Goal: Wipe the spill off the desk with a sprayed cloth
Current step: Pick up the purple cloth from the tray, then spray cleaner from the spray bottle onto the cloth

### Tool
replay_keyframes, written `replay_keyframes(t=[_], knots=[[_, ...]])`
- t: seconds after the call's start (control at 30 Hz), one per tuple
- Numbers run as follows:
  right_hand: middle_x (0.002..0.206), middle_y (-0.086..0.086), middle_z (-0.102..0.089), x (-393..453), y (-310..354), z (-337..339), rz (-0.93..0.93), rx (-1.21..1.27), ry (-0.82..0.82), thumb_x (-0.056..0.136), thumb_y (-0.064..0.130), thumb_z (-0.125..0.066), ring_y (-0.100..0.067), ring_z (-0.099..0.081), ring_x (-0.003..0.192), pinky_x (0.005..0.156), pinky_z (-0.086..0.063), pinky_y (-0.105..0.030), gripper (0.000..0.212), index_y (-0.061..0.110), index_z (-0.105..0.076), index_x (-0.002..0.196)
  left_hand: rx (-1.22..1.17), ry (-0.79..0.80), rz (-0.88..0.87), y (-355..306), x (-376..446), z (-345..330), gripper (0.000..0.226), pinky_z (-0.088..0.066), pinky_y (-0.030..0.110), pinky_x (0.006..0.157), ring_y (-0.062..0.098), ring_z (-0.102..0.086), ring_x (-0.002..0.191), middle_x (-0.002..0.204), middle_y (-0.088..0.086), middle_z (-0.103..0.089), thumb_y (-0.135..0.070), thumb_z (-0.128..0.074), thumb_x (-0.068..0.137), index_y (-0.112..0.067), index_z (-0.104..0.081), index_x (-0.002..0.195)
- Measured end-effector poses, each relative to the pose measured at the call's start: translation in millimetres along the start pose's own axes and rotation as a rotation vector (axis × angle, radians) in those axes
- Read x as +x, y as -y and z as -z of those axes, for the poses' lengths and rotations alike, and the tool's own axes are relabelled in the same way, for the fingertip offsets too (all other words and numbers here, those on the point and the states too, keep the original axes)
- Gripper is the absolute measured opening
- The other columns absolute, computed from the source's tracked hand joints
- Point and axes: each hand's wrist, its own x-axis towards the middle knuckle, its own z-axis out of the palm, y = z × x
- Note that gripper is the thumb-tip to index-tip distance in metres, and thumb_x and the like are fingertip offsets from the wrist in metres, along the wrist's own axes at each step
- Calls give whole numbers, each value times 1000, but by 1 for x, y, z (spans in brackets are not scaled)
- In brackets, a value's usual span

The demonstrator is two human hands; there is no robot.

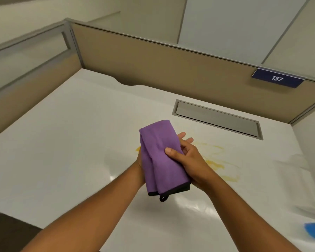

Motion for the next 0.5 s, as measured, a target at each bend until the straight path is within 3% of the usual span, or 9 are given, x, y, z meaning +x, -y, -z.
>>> replay_keyframes(t=[0.07, 0.13, 0.2, 0.3, 0.4, 0.5], knots=[[104, 22, -75, 1, 2, -19, 117, -258, -307, 80, 53, -83, 2, -72, 98, 86, -61, -28, 34, 51, -66, 110, -71, 1, -41, -9, -3, 1, 95, -18, 63, 132, 38, -35, 160, 172, 15, -40, -81, -12, 101, -18, -34, 169], [99, 23, -67, 2, 7, -28, 235, -424, -546, 76, 51, -86, 1, -67, 93, 78, -56, -19, 45, 46, -56, 109, -144, 22, -68, -16, -6, 1, 102, -13, 63, 134, 38, -31, 162, 173, 15, -37, -87, -14, 98, -16, -34, 168], [99, 15, -62, 1, 15, -29, 274, -485, -620, 76, 48, -88, -6, -65, 90, 78, -57, -25, 54, 38, -51, 113, -162, 54, -84, -18, -5, 1, 107, -17, 62, 133, 40, -30, 162, 173, 15, -37, -92, -18, 94, -16, -37, 167], [101, 12, -59, -5, 25, -21, 298, -648, -724, 82, 55, -79, -12, -58, 95, 88, -49, -33, 49, 30, -53, 115, -140, 77, -70, -18, 1, -2, 113, -27, 65, 126, 42, -38, 157, 171, 17, -41, -98, -24, 88, -18, -43, 165], [94, 19, -58, -32, 13, 6, 305, -405, -839, 90, 57, -62, -9, -58, 94, 84, -47, -31, 27, 35, -50, 100, -175, 122, -11, -15, 14, -6, 115, -36, 70, 120, 42, -59, 136, 148, 17, -62, -101, -35, 83, -15, -54, 157], [87, 16, -60, -78, -28, 56, 174, -162, -1051, 96, 38, -66, -9, -60, 86, 78, -46, -32, 16, 32, -52, 95, -142, 210, 82, -6, 33, -16, 117, -13, 75, 126, 35, -58, 115, 124, 14, -59, -104, -44, 76, -17, -52, 155]])
